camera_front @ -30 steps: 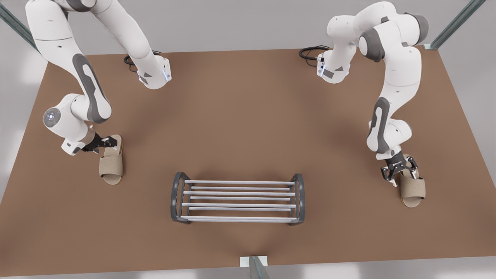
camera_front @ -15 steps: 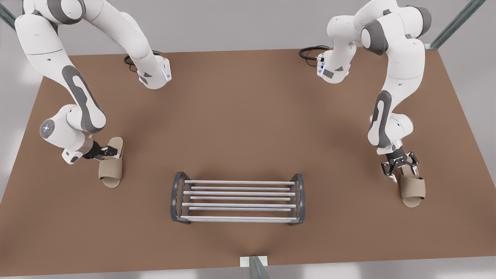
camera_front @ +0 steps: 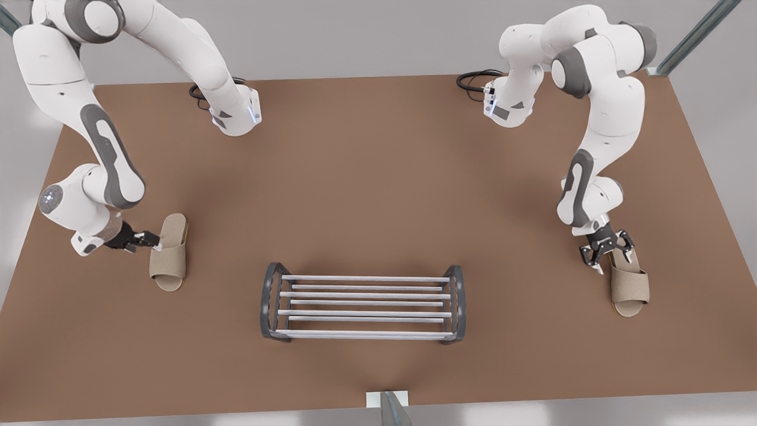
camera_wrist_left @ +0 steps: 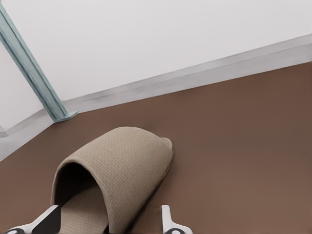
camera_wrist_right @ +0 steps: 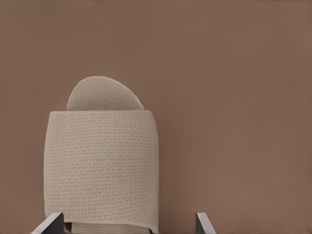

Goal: Place the right shoe on the shoe rack with the right arm, and place the left shoe on the shoe rack with the left arm

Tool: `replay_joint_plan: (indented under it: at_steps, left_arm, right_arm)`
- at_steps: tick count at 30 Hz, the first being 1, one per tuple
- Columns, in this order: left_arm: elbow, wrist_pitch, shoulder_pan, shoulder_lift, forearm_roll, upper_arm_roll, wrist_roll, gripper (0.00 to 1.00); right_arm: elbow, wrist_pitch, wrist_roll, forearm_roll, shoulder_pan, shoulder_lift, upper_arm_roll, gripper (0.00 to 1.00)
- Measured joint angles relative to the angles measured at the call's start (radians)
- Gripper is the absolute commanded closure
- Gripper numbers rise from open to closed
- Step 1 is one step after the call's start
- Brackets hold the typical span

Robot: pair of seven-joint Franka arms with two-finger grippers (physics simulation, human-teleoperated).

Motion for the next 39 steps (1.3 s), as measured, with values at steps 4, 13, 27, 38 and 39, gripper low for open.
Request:
replay_joint_plan:
  at_steps: [4, 13, 27, 38, 39]
  left_arm:
    - [0.03, -0.004, 0.03, 0.01, 0.0, -0.032, 0.0, 0.0]
    - [0.066, -0.003, 0.041, 0.04, 0.0, -0.043, 0.0, 0.0]
    - [0.148, 0.004, 0.041, 0.082, 0.0, -0.05, 0.0, 0.0]
    - [0.182, 0.001, 0.047, 0.125, 0.0, -0.055, 0.0, 0.0]
    - [0.189, 0.002, 0.054, 0.127, 0.0, -0.061, 0.0, 0.0]
  right_arm:
    - [0.011, 0.0, -0.004, -0.01, 0.0, 0.009, -0.017, 0.0]
    - [-0.047, -0.022, -0.009, -0.011, -0.023, -0.003, -0.01, 0.0]
    - [-0.016, 0.017, -0.016, -0.013, -0.015, 0.059, -0.021, 0.0]
    - [0.049, 0.03, -0.019, -0.034, 0.011, 0.128, -0.039, 0.33]
    - [0.051, 0.03, -0.021, -0.034, 0.013, 0.129, -0.04, 0.55]
